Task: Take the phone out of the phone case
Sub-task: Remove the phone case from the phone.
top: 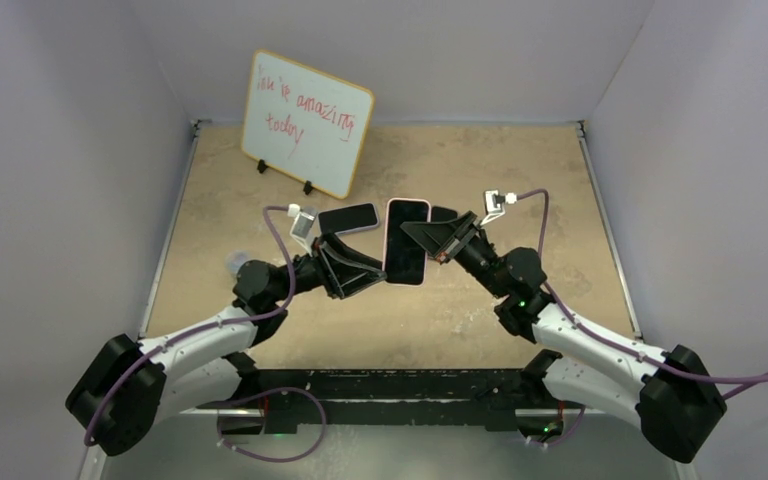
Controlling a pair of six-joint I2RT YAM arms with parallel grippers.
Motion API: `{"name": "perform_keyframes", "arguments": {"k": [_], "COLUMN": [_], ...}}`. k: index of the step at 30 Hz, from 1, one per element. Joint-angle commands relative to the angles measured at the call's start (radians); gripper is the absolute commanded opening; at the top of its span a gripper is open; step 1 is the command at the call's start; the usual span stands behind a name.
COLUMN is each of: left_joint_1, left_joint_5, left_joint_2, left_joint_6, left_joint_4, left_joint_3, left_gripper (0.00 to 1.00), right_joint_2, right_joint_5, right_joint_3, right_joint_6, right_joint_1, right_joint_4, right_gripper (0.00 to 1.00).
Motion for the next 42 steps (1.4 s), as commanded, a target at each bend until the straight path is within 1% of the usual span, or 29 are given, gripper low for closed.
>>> {"name": "perform_keyframes", "arguments": {"k": [1, 4, 8, 12, 15, 18, 22, 26, 30, 34, 36, 42], "left_joint_1": [-0.005, -0.004, -0.005, -0.004, -0.004, -0.004, -0.004, -0.005, -0.004, -0.004, -0.005, -0.009], "left_joint_5": [0.039, 0.042, 0.043, 0.040, 0.038, 0.041, 0.047, 0.057, 0.081, 0.108, 0.115, 0.121], "left_joint_2": [0.014, 0.033, 0.047, 0.044, 0.043, 0.040, 0.033, 0.028, 0.032, 0.031, 0.006, -0.124], "left_joint_6": [-0.026, -0.033, -0.043, -0.039, -0.036, -0.034, -0.040, -0.033, -0.003, 0.042, 0.120, 0.392], "left_joint_4": [0.086, 0.100, 0.119, 0.121, 0.133, 0.173, 0.270, 0.355, 0.431, 0.497, 0.454, 0.177], "left_joint_3": [0.027, 0.026, 0.022, 0.020, 0.019, 0.013, 0.011, 0.031, 0.062, 0.074, 0.065, 0.045], "left_gripper": [0.39, 0.37, 0.31, 0.16, 0.00, 0.00, 0.00, 0.00, 0.00, 0.00, 0.00, 0.00], "right_joint_2": [-0.013, -0.012, -0.016, -0.017, -0.014, -0.010, 0.007, 0.045, 0.102, 0.186, 0.224, 0.298], "right_joint_5": [0.072, 0.072, 0.080, 0.085, 0.078, 0.074, 0.058, 0.051, 0.014, -0.024, -0.039, -0.091], "right_joint_3": [0.003, 0.004, 0.000, -0.001, -0.003, -0.009, -0.009, -0.016, -0.031, -0.063, -0.073, -0.049], "right_joint_6": [-0.002, -0.001, 0.000, 0.001, 0.008, 0.021, 0.038, 0.065, 0.136, 0.227, 0.268, 0.348], "right_joint_1": [-0.004, -0.004, -0.005, -0.004, -0.005, -0.005, -0.004, -0.005, -0.005, -0.004, -0.005, -0.005], "right_joint_4": [0.080, 0.080, 0.078, 0.075, 0.076, 0.083, 0.072, 0.095, 0.175, 0.328, 0.400, 0.525], "right_gripper": [0.00, 0.00, 0.00, 0.00, 0.00, 0.00, 0.00, 0.00, 0.00, 0.00, 0.00, 0.00]}}
